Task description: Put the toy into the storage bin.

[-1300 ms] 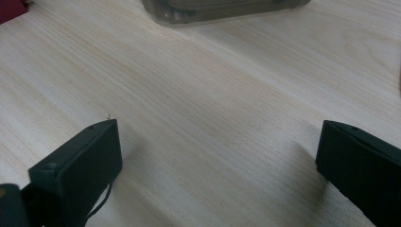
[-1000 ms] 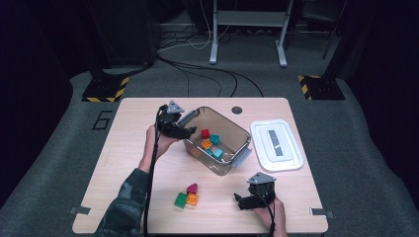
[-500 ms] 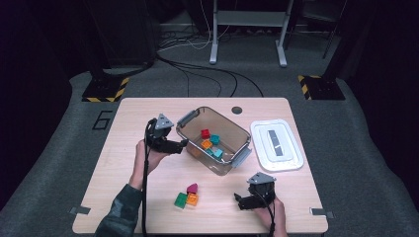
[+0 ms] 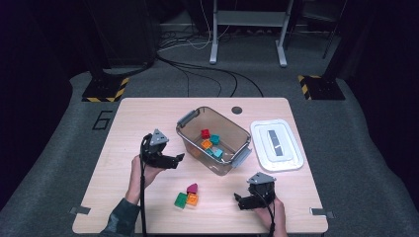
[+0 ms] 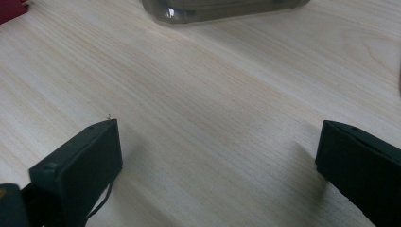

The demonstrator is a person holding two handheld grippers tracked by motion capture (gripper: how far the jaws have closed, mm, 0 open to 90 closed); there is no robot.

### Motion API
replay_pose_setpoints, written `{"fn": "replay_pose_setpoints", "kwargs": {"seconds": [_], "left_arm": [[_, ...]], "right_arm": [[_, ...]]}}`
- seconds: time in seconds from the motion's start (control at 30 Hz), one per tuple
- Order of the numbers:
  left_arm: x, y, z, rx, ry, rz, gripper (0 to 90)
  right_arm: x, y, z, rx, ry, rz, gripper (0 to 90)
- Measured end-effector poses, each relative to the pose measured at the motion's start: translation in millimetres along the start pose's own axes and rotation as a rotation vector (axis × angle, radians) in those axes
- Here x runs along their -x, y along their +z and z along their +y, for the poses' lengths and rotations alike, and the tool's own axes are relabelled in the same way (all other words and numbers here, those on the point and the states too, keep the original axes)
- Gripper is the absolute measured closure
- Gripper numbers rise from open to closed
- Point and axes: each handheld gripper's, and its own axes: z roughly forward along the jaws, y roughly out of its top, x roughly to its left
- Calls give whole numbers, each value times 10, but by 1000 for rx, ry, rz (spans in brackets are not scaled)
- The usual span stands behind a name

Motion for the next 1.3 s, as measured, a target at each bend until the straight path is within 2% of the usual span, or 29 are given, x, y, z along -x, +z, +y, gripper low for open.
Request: {"fn": "replay_pose_setpoints", "kwargs": {"seconds": [0.4, 0.77, 1.0, 1.3], "left_arm": [[166, -34, -306, -38, 15, -34, 118], [299, -39, -551, -36, -19, -57, 118], [410, -35, -691, -42, -7, -73, 117], [598, -2, -869, -74, 11, -107, 108]], "right_arm": [[0, 0, 0, 0, 0, 0, 5], [0, 0, 0, 0, 0, -1, 5], [0, 0, 0, 0, 1, -1, 5], [0, 0, 0, 0, 1, -1, 5]]}}
